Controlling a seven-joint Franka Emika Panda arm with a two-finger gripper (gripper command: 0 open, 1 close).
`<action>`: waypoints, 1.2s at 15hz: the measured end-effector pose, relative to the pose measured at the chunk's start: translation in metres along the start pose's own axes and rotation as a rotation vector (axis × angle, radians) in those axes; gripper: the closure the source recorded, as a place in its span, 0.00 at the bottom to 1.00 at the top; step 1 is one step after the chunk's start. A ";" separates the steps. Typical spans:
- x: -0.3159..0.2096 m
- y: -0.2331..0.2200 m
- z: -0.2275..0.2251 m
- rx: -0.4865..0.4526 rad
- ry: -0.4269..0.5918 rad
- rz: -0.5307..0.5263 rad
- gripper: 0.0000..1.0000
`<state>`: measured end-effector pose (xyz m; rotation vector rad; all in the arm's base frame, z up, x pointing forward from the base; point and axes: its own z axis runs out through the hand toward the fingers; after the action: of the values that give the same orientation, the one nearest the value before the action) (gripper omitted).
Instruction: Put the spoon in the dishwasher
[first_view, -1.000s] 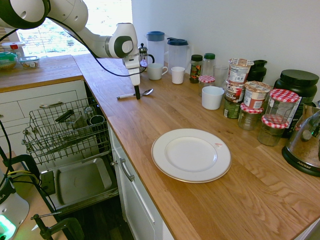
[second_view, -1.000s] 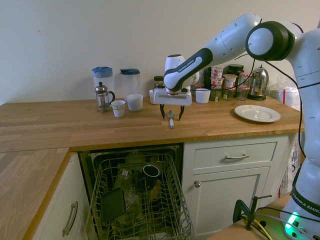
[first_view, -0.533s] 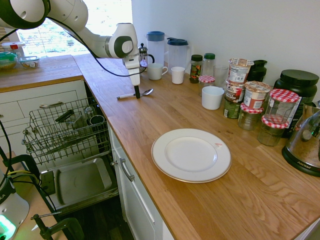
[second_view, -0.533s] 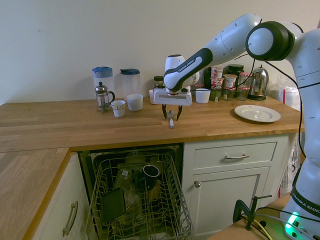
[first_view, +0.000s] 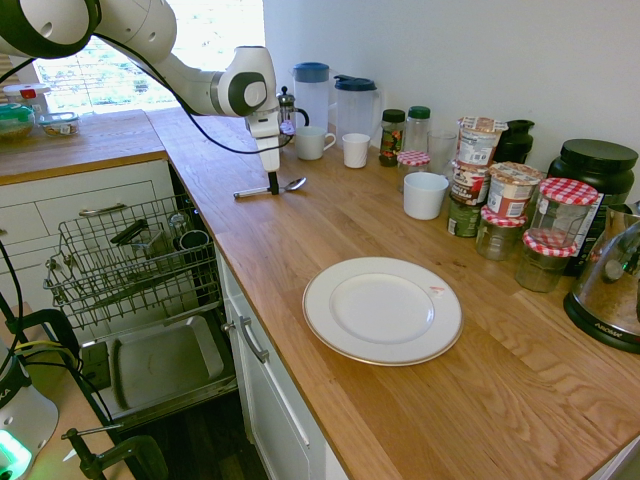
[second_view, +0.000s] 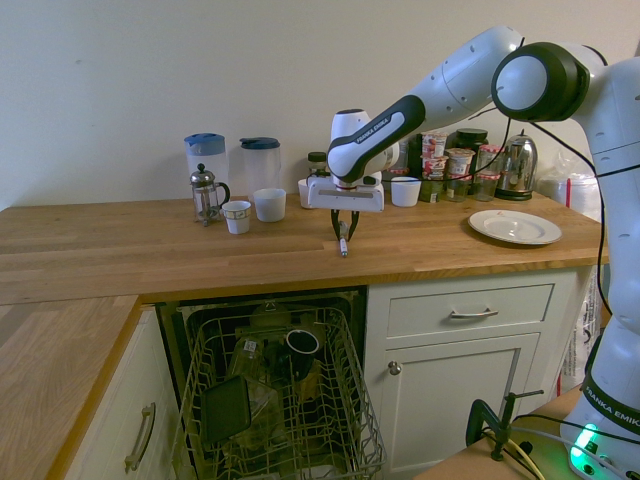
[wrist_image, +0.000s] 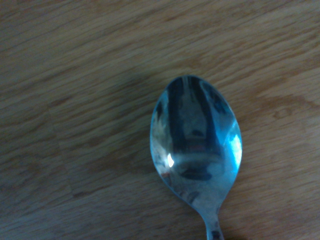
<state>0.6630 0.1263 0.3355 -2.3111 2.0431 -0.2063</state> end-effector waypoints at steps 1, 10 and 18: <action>0.001 0.000 0.000 -0.001 -0.001 0.000 1.00; -0.007 0.013 -0.043 0.022 -0.011 -0.041 1.00; -0.068 0.105 -0.079 0.034 -0.005 -0.110 1.00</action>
<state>0.5411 0.1849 0.3955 -2.4035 1.8962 -0.2376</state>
